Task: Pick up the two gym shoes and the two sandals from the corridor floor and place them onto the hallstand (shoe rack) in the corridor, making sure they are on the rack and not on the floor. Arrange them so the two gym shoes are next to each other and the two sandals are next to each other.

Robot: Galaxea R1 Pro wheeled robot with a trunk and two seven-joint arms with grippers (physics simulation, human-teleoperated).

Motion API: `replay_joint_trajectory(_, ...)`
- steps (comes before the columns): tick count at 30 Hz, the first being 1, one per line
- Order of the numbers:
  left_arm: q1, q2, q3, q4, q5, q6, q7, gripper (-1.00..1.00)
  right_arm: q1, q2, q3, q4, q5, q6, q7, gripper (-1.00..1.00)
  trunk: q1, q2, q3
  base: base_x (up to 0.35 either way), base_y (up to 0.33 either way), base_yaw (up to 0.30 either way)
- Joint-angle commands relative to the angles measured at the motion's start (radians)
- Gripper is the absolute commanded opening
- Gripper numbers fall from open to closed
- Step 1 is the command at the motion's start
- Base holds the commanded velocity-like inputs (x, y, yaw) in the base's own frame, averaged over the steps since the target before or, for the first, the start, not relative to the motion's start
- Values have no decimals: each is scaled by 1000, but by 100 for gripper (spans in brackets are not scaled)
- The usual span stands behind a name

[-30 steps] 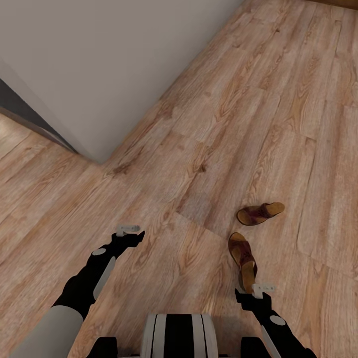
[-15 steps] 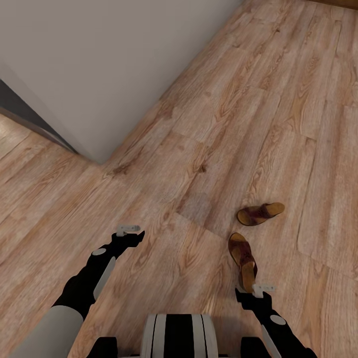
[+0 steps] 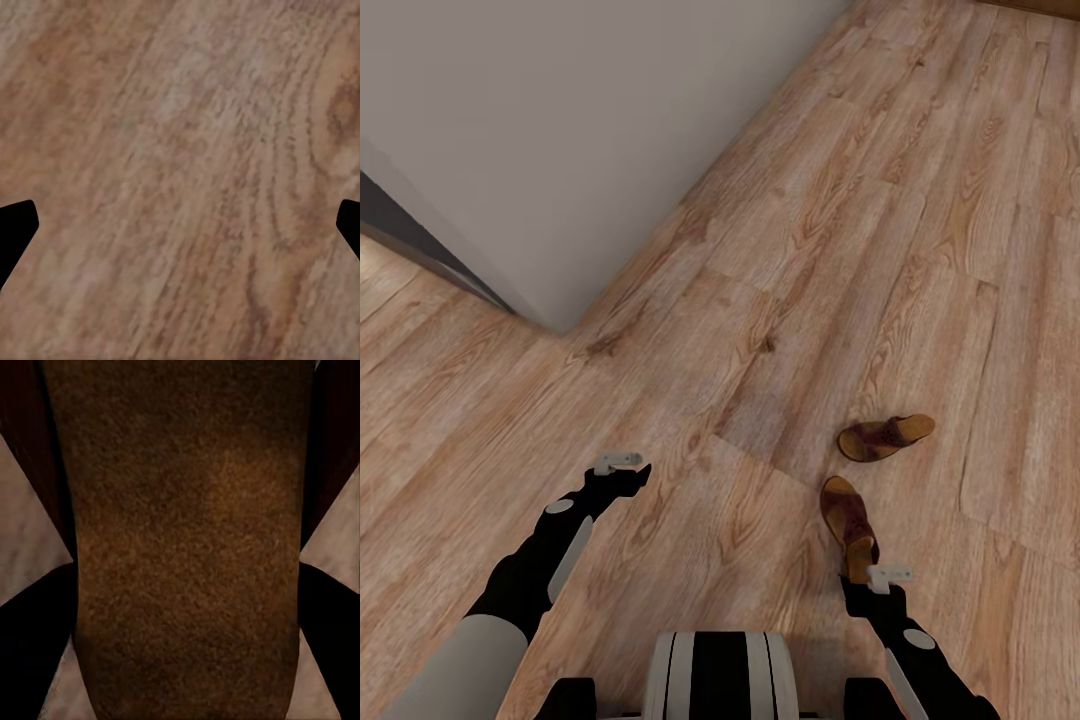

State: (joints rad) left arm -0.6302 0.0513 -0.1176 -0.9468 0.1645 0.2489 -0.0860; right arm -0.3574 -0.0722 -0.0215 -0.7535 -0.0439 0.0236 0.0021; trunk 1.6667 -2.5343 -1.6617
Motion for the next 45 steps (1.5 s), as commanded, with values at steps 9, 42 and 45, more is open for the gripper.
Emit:
replay_joint_trajectory(9,0,2,-1,-2,12,7,2,100,0,0,0,-2,-7,2,1,-100,0,0,0,1,0,0)
replay_joint_trajectory(42,7,14,6,0,7,8,5,100,0,-1,3,-1,-5,1,0,-100,-9,4,77,0,0,0)
replay_joint_trajectory(45,32,13,7,1,7,5,10,100,0,-1,5,-1,-5,1,0,-100,-10,5,88,0,0,0)
